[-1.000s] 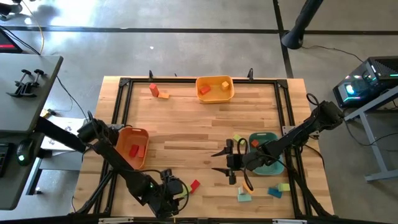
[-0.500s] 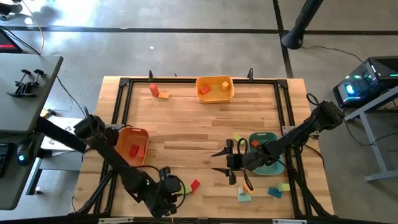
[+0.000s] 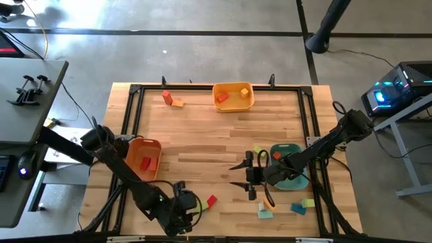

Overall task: Sort blocks by size
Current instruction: Put the green medium block into the orange bin

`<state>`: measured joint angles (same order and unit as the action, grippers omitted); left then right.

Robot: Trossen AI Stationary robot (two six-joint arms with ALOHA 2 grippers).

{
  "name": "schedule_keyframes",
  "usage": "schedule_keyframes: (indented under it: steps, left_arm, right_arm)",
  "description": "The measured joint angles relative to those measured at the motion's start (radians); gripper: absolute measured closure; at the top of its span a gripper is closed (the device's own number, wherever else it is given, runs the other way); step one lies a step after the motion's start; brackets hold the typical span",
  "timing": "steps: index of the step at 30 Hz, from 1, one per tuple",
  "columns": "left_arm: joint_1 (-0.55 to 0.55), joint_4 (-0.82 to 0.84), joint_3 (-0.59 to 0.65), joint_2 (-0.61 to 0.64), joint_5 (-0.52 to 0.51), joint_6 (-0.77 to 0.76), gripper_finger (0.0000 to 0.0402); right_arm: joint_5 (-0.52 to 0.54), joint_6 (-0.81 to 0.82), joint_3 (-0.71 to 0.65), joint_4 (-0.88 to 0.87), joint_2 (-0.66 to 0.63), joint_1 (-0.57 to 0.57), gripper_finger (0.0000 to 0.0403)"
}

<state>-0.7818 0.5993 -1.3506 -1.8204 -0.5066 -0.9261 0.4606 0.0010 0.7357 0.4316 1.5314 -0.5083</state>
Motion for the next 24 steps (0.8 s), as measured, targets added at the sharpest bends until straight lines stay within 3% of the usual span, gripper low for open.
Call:
schedule_keyframes:
  steps: [7,24]
  left_arm:
    - [-0.004,-0.058,0.0,-0.029,0.005,0.047,0.0137]
    - [0.005,-0.041,0.001,-0.041,0.053,0.04,0.0158]
  right_arm:
    - [0.0,0.0,0.0,-0.003,0.0,0.0,0.0164]
    - [0.0,0.001,0.0,-0.003,0.0,0.0,0.0164]
